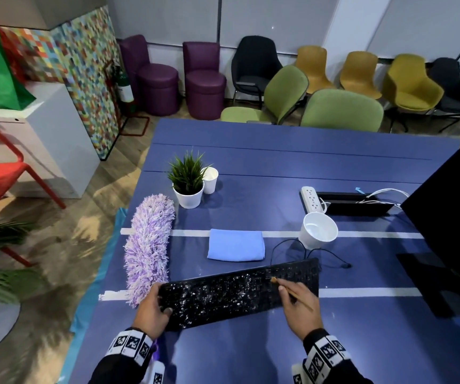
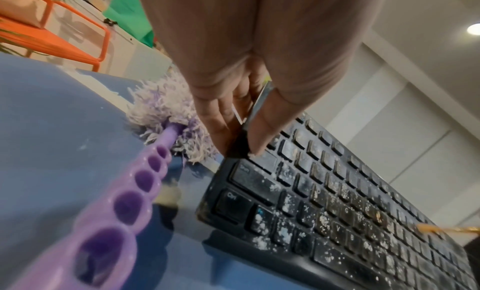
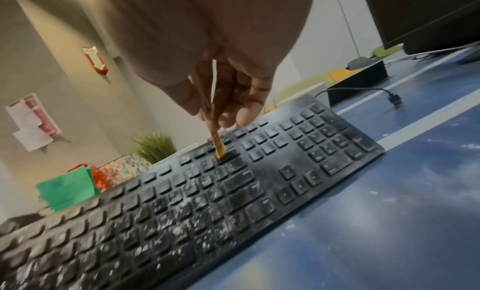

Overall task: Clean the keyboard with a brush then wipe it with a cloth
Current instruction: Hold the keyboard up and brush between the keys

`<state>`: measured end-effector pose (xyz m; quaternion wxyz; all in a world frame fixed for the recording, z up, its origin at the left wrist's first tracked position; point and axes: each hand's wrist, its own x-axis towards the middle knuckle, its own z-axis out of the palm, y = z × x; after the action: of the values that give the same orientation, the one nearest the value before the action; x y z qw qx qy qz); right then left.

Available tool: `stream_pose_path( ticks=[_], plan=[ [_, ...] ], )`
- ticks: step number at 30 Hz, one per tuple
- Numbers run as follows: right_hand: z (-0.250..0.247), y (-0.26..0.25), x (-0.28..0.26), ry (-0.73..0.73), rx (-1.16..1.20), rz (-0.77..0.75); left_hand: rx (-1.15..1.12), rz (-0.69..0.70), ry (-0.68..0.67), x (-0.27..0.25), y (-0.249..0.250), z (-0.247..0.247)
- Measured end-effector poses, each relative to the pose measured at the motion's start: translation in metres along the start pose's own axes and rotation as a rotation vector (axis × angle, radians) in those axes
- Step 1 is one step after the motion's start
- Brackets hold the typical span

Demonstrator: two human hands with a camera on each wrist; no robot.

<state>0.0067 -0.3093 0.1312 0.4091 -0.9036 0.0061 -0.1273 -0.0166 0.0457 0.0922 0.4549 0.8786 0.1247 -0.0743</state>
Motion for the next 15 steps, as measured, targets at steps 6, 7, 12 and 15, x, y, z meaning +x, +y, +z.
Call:
stream_pose_path(
  ticks=[6,7,12,15],
  plan=[
    [0.027,-0.034,-0.014,0.097,0.06,0.023,0.057,0.061,-0.099,0.004,0.0,-0.009],
    [0.03,-0.038,-0.014,0.134,0.066,0.05,0.074,0.073,-0.107,0.004,0.001,-0.011],
    [0.043,-0.041,-0.029,0.026,0.122,0.134,0.105,0.093,-0.11,-0.001,0.006,-0.014],
    [0.048,-0.047,-0.041,-0.203,0.052,0.103,0.118,0.104,-0.107,-0.006,0.002,-0.015]
  ],
)
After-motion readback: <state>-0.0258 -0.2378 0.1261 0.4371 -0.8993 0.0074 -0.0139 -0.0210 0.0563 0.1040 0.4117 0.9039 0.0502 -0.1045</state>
